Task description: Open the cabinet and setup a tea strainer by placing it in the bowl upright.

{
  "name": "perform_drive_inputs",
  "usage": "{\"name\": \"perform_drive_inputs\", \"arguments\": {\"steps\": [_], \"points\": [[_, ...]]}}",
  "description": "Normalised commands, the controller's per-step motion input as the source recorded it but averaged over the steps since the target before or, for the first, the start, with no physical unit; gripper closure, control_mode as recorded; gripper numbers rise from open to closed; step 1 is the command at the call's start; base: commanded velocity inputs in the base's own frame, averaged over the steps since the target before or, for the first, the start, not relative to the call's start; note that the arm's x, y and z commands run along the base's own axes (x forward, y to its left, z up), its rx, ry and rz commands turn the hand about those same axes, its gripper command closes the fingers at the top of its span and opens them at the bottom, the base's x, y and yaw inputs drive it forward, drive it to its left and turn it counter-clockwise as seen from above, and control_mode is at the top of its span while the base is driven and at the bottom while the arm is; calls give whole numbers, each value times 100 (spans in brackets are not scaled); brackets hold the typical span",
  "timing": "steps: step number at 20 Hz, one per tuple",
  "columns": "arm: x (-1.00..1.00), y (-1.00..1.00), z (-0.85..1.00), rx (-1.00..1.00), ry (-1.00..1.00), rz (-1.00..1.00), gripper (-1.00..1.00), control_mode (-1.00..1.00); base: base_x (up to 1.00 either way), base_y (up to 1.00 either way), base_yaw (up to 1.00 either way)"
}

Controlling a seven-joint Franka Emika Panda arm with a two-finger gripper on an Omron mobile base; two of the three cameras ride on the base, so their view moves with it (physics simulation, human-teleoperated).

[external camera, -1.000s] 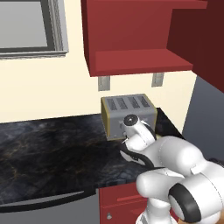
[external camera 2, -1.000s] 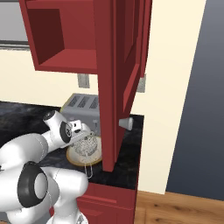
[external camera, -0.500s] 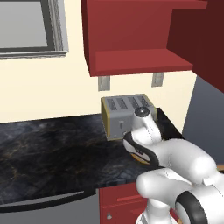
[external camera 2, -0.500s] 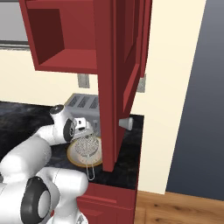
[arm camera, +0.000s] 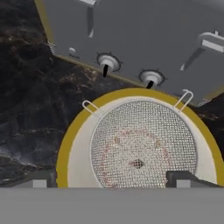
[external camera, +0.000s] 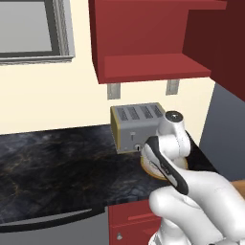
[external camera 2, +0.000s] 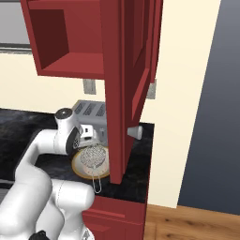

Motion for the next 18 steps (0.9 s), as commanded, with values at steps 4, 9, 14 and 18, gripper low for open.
{"name": "perform_drive_inputs", "arguments": {"steps": [4, 9, 14, 18], "points": [[-9, 0, 58, 3, 0, -6, -100, -100, 0, 0, 0], [-45, 0, 36, 3, 0, -10, -100, -100, 0, 0, 0], [-43, 0, 38, -1, -1, -18, -100, -100, 0, 0, 0], [-28, 0, 78, -1, -9, -13, -100, -100, 0, 0, 0]]}}
